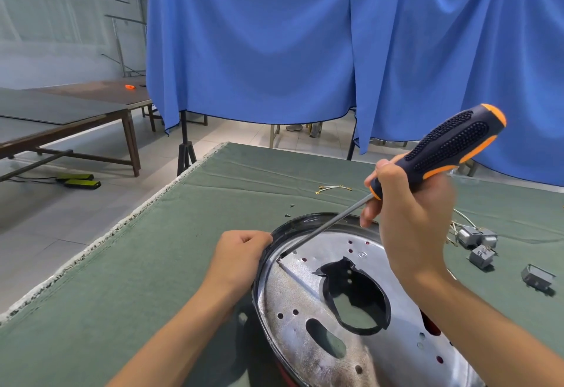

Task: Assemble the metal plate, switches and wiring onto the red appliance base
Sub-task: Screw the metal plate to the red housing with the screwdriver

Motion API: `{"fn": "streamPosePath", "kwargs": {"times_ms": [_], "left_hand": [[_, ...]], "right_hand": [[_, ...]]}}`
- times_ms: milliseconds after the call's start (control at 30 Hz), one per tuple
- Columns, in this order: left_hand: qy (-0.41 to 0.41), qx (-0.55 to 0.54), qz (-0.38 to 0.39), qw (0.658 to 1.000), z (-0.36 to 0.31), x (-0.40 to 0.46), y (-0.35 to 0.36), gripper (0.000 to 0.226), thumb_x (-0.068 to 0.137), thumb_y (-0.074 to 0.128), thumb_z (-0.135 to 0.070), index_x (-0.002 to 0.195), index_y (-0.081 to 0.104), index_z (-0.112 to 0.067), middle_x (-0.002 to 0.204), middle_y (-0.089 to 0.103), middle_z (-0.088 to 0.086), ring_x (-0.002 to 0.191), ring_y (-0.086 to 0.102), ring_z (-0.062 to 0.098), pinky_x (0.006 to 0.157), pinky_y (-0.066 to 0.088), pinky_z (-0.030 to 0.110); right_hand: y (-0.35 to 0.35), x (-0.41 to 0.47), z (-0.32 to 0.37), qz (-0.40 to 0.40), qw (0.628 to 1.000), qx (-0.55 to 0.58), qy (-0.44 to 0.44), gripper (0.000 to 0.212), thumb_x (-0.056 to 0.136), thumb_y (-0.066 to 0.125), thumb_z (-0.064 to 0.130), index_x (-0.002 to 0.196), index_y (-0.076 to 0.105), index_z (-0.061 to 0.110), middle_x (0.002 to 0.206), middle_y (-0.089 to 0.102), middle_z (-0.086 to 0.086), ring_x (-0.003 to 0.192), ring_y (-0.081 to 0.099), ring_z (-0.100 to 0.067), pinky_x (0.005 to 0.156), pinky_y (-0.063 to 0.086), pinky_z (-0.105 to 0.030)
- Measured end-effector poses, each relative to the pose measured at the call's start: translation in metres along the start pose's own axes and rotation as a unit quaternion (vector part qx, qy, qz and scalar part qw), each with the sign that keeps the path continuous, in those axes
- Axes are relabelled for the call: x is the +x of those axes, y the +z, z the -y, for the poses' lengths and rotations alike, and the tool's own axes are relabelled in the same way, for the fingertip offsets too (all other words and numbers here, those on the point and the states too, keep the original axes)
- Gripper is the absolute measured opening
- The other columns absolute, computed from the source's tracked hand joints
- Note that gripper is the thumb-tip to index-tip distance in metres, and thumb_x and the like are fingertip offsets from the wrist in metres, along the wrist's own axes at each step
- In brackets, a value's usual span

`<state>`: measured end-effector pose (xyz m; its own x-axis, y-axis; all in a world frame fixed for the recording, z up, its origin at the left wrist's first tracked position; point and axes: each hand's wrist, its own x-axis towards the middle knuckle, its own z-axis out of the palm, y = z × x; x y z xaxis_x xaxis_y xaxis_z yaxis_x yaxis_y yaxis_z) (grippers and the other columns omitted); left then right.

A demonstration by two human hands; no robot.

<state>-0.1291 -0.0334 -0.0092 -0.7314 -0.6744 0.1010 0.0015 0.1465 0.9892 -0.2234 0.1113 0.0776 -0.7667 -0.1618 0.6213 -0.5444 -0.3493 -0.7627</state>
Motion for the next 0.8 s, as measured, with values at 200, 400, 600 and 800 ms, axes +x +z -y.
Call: {"fn": "streamPosePath", "kwargs": {"times_ms": [200,400,600,800], "left_hand": [[-0.004,-0.004,0.001,1.0,0.002,0.002,0.0,0.009,0.085,0.055,-0.012,0.076,0.057,-0.013,0.077,0.044,0.007,0.073,0.037,0.017,0.068,0.03,0.029],[-0.007,-0.007,0.001,1.0,0.002,0.002,0.0,0.01,0.085,0.055,-0.012,0.075,0.056,-0.013,0.079,0.044,0.006,0.074,0.037,0.017,0.068,0.03,0.031],[-0.003,0.0,-0.009,1.0,0.001,0.002,0.001,0.011,0.085,0.055,-0.011,0.074,0.055,-0.013,0.082,0.044,0.004,0.076,0.038,0.014,0.069,0.03,0.028],[-0.003,0.0,-0.006,1.0,0.0,0.002,0.001,0.013,0.086,0.055,-0.011,0.072,0.054,-0.013,0.075,0.044,0.006,0.072,0.036,0.016,0.067,0.029,0.029]], "right_hand": [[0.002,0.001,0.002,0.008,1.0,-0.011,-0.003,0.022,0.081,0.053,0.015,0.074,0.051,-0.007,0.052,0.05,0.007,0.033,0.044,-0.017,0.035,0.037,-0.022],[0.004,0.001,0.001,0.016,1.0,-0.025,-0.001,0.025,0.08,0.053,0.018,0.074,0.051,-0.006,0.051,0.049,0.005,0.032,0.044,-0.015,0.035,0.038,-0.026],[0.01,0.001,0.004,0.045,0.996,-0.067,-0.024,0.029,0.08,0.055,0.02,0.074,0.049,-0.008,0.052,0.051,-0.006,0.033,0.049,-0.02,0.037,0.038,-0.024],[0.023,0.013,0.019,0.157,0.979,-0.129,-0.033,0.02,0.086,0.067,0.017,0.078,0.058,0.001,0.051,0.057,-0.002,0.037,0.057,-0.015,0.039,0.044,-0.024]]}}
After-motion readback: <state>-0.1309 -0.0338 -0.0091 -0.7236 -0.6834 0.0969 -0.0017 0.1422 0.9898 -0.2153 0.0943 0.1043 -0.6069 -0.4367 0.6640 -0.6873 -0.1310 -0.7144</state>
